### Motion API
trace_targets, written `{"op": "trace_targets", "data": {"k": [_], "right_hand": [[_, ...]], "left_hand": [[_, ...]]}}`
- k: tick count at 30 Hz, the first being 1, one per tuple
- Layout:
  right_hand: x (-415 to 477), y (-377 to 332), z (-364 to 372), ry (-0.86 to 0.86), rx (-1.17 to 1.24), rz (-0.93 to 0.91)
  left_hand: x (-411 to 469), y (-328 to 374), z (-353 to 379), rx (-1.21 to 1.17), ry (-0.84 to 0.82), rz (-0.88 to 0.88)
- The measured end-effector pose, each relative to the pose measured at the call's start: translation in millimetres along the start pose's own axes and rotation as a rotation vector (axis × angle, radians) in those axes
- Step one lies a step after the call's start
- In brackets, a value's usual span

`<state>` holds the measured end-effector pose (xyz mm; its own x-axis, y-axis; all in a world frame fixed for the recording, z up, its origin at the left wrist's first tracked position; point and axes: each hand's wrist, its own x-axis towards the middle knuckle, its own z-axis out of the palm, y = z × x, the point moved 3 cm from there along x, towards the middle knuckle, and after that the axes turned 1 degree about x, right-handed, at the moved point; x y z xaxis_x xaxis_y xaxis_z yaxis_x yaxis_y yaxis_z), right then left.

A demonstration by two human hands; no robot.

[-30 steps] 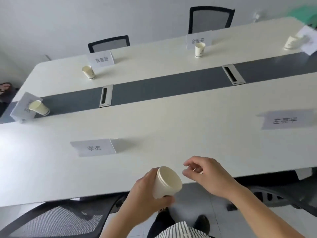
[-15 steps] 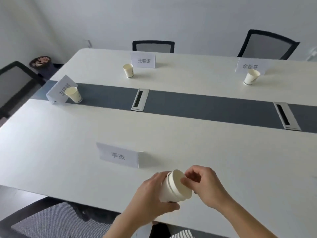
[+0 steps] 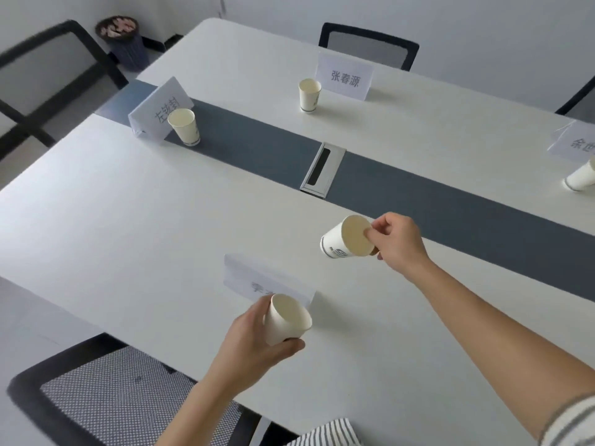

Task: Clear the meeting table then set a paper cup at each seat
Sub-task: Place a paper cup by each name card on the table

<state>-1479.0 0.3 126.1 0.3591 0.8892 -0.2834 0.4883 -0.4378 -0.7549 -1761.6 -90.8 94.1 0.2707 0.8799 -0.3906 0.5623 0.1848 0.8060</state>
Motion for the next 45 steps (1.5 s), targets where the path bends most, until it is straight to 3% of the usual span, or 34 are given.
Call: {"op": "trace_targets", "data": {"k": [10,21,26,33,45], "right_hand": [[86,18,98,-0.07,-0.188,0.16],[71,29,68,-0.13,-0.143,0.226],[17,50,24,-0.145,-0.064,0.198],[-94,96,-33,-0.035,0.088,0.26],[-298,162,-54,0.064,0.214,0.364]], "left_hand": [[-1,-23,-10,-0.024,0.031,-0.104],[20,1,-11,0.006,-0.013,-0.034],[21,21,0,0.046,-0.077,0.059],[10,49,32,0.126,-0.247,0.185],[-52,80,121,0.327,-0.529,0.364]]}}
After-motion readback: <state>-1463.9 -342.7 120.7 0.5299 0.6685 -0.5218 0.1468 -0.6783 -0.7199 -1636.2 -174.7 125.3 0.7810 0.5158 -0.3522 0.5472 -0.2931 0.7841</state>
